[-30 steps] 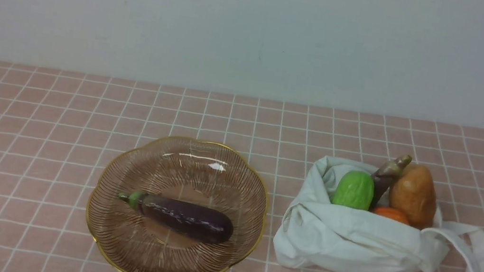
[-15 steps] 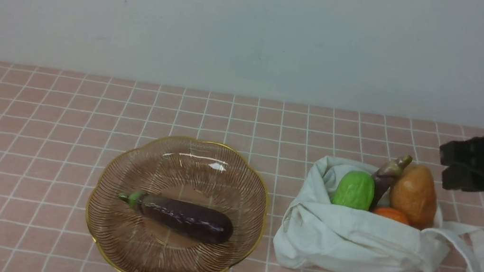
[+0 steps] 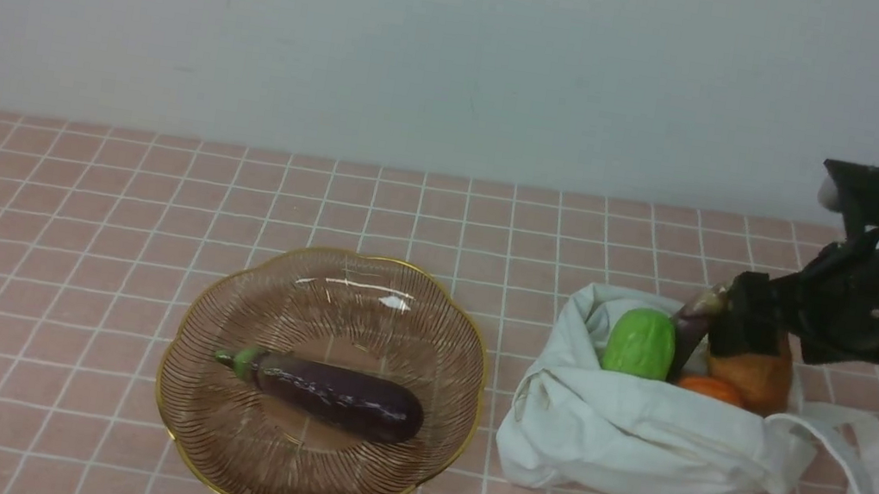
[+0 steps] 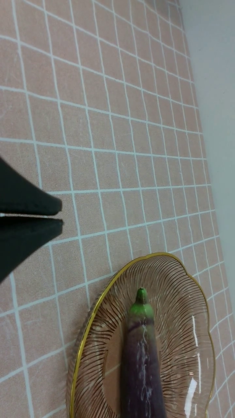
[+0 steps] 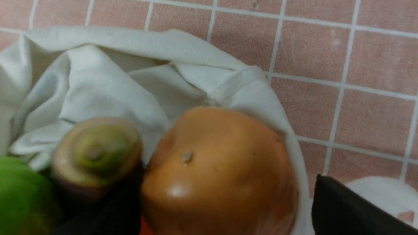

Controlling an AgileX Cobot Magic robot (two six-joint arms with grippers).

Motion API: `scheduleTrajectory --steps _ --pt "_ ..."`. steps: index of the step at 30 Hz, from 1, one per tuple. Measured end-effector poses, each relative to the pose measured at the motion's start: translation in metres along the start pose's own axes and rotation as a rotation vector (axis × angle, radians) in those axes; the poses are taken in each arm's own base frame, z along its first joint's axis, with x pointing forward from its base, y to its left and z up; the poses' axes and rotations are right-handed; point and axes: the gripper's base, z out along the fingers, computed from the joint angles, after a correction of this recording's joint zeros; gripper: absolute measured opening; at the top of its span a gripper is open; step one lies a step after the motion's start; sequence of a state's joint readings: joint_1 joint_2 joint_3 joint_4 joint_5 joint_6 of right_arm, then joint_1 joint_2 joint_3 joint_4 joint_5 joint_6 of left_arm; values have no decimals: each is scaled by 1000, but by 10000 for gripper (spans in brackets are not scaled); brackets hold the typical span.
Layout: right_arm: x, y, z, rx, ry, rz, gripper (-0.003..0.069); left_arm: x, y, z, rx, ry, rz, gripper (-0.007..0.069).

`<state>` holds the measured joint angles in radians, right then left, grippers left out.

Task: Take vegetables from bag on pink coffee tablecloth place on plate.
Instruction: 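Reach into the bag and grasp the item inside with the right gripper, then take the potato out of the bag and place it in the dish with the right gripper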

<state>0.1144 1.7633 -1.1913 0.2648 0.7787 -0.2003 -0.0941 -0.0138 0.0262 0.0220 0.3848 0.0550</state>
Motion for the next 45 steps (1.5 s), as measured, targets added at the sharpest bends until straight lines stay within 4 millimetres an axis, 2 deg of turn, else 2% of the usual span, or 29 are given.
scheduleTrajectory --steps 3,6,10,14,17,23,25,28,33,35,36,39,42,45 --pt "0 -2 10 -1 12 -11 634 0 0 0 0 0 0 -5" --pt "0 -2 11 -2 11 -14 532 0 0 0 0 0 0 -5" --pt "0 0 1 -4 1 -21 529 0 0 0 0 0 0 -5" --pt "-1 5 -29 -7 -43 -24 529 0 0 0 0 0 0 -5" --pt "0 10 -61 -3 -110 -26 529 0 0 0 0 0 0 -5" --pt "3 17 -112 -2 -247 -17 529 0 0 0 0 0 0 -5" --pt "4 18 -117 -4 -260 -15 529 0 0 0 0 0 0 -5" --pt "5 19 -114 -11 -242 -10 529 0 0 0 0 0 0 -5" --pt "3 15 -76 -35 -122 25 529 0 0 0 0 0 0 -5" --pt "2 14 -69 -43 -103 32 529 0 0 0 0 0 0 -5" --pt "2 14 -57 -54 -73 41 529 0 0 0 0 0 0 -5" --pt "1 12 -43 -64 -47 44 529 0 0 0 0 0 0 -5" --pt "1 13 -38 -76 -39 53 529 0 0 0 0 0 0 -5" --pt "0 16 -41 -109 -53 69 529 0 0 0 0 0 0 -5"
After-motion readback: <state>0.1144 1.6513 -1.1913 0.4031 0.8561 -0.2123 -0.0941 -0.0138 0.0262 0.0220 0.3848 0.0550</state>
